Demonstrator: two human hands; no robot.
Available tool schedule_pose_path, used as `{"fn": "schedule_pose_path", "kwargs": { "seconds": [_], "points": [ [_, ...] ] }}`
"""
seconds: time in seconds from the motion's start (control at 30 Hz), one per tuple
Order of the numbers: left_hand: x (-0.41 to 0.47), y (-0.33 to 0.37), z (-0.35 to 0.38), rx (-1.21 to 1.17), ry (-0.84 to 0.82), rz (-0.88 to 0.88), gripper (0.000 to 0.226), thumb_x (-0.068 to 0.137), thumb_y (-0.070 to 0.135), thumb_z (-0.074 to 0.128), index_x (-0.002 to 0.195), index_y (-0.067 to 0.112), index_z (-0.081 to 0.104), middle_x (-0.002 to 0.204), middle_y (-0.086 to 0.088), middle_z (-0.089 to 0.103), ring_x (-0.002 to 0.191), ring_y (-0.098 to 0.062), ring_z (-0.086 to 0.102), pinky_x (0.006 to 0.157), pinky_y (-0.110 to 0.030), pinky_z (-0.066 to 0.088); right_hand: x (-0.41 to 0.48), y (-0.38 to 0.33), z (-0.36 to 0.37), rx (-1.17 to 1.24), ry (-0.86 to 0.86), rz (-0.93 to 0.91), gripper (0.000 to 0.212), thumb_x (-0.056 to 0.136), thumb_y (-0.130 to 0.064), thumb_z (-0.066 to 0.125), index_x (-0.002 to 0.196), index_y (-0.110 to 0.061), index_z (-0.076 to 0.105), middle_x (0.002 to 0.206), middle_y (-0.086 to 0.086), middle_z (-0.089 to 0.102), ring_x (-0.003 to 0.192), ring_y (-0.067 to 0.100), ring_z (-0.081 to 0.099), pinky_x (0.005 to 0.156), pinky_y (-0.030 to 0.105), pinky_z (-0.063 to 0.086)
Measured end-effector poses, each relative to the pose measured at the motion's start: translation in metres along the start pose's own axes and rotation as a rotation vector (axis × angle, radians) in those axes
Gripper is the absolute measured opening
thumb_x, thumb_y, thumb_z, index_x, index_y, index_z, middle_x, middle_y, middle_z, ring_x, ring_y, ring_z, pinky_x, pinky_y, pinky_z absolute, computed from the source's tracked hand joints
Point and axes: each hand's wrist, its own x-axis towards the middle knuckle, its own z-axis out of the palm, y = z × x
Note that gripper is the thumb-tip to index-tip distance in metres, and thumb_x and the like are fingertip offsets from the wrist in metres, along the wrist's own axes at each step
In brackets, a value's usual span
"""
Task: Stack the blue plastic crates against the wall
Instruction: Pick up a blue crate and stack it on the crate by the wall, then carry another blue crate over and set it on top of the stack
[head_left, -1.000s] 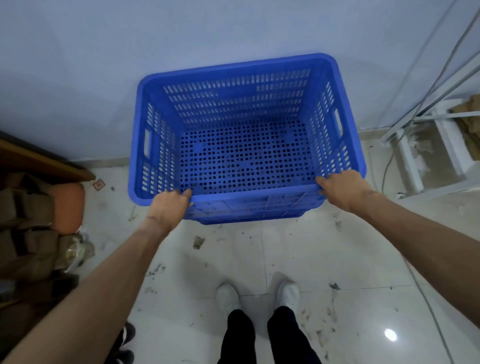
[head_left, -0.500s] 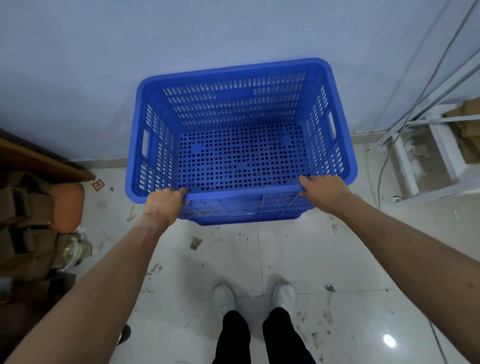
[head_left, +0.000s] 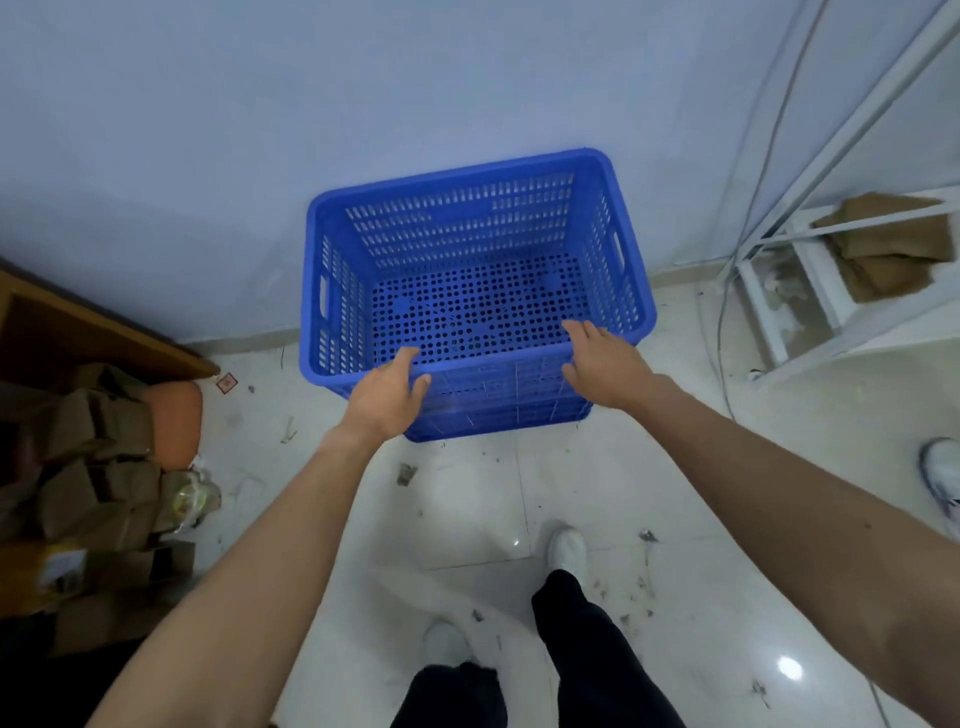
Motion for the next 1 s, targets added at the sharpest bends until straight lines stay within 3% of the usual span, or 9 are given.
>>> {"fn": "schedule_pose_path", "kwargs": {
  "seconds": [0.1, 0.2, 0.4, 0.6, 0.73, 1.0],
  "points": [
    [-0.018, 0.018, -0.012, -0.021, -0.034, 0.066, 0.049, 0.102, 0.037, 0.044, 0.145, 0.014, 0.035, 0.126, -0.010, 0.064, 0.104, -0.032, 0.062, 0.083, -0.044, 0.050, -0.039, -0.015, -0.011, 0.053, 0.011, 0.058, 0.064, 0.097, -0.025, 0.045, 0.152, -0.012, 0.016, 0.148, 0.014, 0.037, 0.126, 0.035, 0.044, 0.092, 0.047, 0.045],
    [-0.045, 0.030, -0.017, -0.091, -0.104, 0.173, 0.043, 0.103, 0.035, 0.044, 0.139, 0.012, 0.042, 0.111, -0.009, 0.065, 0.081, -0.024, 0.060, 0.071, -0.043, 0.049, -0.089, -0.024, -0.013, 0.111, 0.055, 0.169, 0.062, 0.095, -0.026, 0.046, 0.150, -0.013, 0.021, 0.149, 0.012, 0.037, 0.123, 0.034, 0.047, 0.090, 0.045, 0.046],
    [-0.122, 0.044, -0.016, -0.128, -0.223, 0.299, 0.038, 0.102, 0.038, 0.043, 0.134, 0.017, 0.049, 0.108, -0.002, 0.063, 0.094, -0.026, 0.061, 0.087, -0.046, 0.051, -0.228, -0.065, 0.008, 0.268, 0.138, 0.402, 0.053, 0.093, -0.028, 0.050, 0.142, -0.013, 0.037, 0.143, 0.012, 0.048, 0.124, 0.031, 0.051, 0.098, 0.040, 0.042],
    [-0.193, 0.082, 0.018, -0.026, -0.308, 0.449, 0.030, 0.099, 0.036, 0.050, 0.120, 0.018, 0.061, 0.117, -0.001, 0.064, 0.100, -0.019, 0.055, 0.086, -0.031, 0.040, -0.369, -0.082, 0.068, 0.403, 0.168, 0.587, 0.049, 0.095, -0.031, 0.048, 0.139, -0.012, 0.042, 0.140, 0.013, 0.050, 0.122, 0.032, 0.053, 0.097, 0.039, 0.042],
    [-0.254, 0.131, 0.063, 0.059, -0.420, 0.566, 0.027, 0.098, 0.032, 0.051, 0.116, 0.016, 0.064, 0.117, -0.003, 0.064, 0.108, -0.024, 0.058, 0.088, -0.034, 0.045, -0.465, -0.068, 0.101, 0.470, 0.196, 0.765, 0.046, 0.096, -0.032, 0.046, 0.138, -0.011, 0.044, 0.138, 0.013, 0.051, 0.120, 0.033, 0.053, 0.096, 0.040, 0.044],
    [-0.425, 0.226, 0.207, 0.215, -0.719, 0.773, 0.022, 0.093, 0.032, 0.054, 0.103, 0.019, 0.069, 0.106, -0.001, 0.070, 0.104, -0.024, 0.062, 0.088, -0.032, 0.047, -0.682, -0.037, 0.193, 0.613, 0.265, 1.085, 0.039, 0.096, -0.029, 0.044, 0.131, -0.012, 0.050, 0.131, 0.010, 0.053, 0.112, 0.031, 0.056, 0.092, 0.041, 0.047]
  ]
}}
